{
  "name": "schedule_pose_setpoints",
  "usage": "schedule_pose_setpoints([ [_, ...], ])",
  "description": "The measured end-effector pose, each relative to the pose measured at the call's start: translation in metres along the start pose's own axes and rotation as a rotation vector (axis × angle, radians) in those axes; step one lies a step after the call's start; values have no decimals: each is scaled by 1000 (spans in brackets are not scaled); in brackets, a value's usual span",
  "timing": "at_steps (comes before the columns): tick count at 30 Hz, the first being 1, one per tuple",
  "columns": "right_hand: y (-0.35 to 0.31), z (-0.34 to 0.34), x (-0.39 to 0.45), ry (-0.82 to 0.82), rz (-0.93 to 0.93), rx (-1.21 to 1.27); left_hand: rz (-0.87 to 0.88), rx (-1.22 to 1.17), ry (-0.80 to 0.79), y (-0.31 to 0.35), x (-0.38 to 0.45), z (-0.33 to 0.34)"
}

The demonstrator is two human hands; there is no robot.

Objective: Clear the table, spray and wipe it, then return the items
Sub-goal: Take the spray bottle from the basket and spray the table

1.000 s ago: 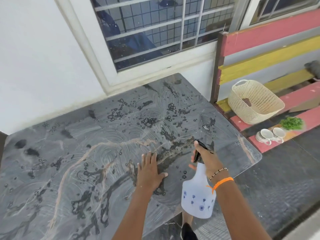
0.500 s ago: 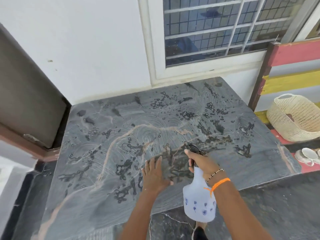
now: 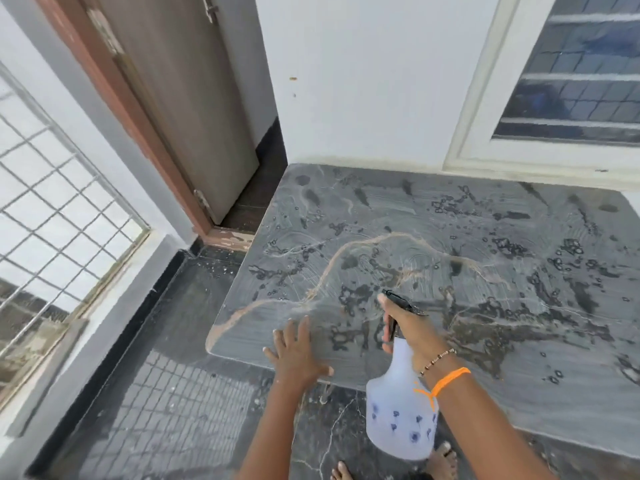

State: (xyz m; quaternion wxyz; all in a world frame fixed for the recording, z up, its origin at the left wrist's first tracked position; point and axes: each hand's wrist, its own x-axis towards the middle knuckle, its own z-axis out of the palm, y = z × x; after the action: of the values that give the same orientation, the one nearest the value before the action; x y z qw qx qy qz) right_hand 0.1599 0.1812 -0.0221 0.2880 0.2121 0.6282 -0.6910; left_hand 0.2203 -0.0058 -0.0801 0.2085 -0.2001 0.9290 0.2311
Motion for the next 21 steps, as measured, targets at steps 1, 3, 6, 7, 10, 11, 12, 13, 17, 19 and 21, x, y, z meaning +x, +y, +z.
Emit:
schedule_pose_setpoints([
  [1,-1,10,0,-45,7,10,-33,-19,22,-10,-3,-3],
  [3,-3,29,-2,-158,46,1,-87,-53,49,-25,-10,-5],
  [6,8,60,-3,-294,79,-97,-124,-87,88,-46,-18,0],
  [7,14,70,-5,-317,60,-153,-122,-99,114,-52,-21,2],
  [10,29,97,-10,-306,-24,-256,-103,-113,189,-66,-25,6],
  [11,33,104,-11,-257,-50,-282,-97,-119,201,-69,-26,7],
  [12,35,109,-11,-206,-68,-312,-90,-126,206,-71,-27,9],
  [13,37,113,-11,-175,-75,-342,-83,-130,207,-72,-27,11],
  [17,39,113,-17,-258,-9,-383,-61,-137,196,-72,-29,16],
  [19,41,101,-20,-282,-10,-341,-38,-129,205,-67,-30,18],
  [21,44,85,-24,-295,-63,-365,30,-105,226,-61,-30,20],
])
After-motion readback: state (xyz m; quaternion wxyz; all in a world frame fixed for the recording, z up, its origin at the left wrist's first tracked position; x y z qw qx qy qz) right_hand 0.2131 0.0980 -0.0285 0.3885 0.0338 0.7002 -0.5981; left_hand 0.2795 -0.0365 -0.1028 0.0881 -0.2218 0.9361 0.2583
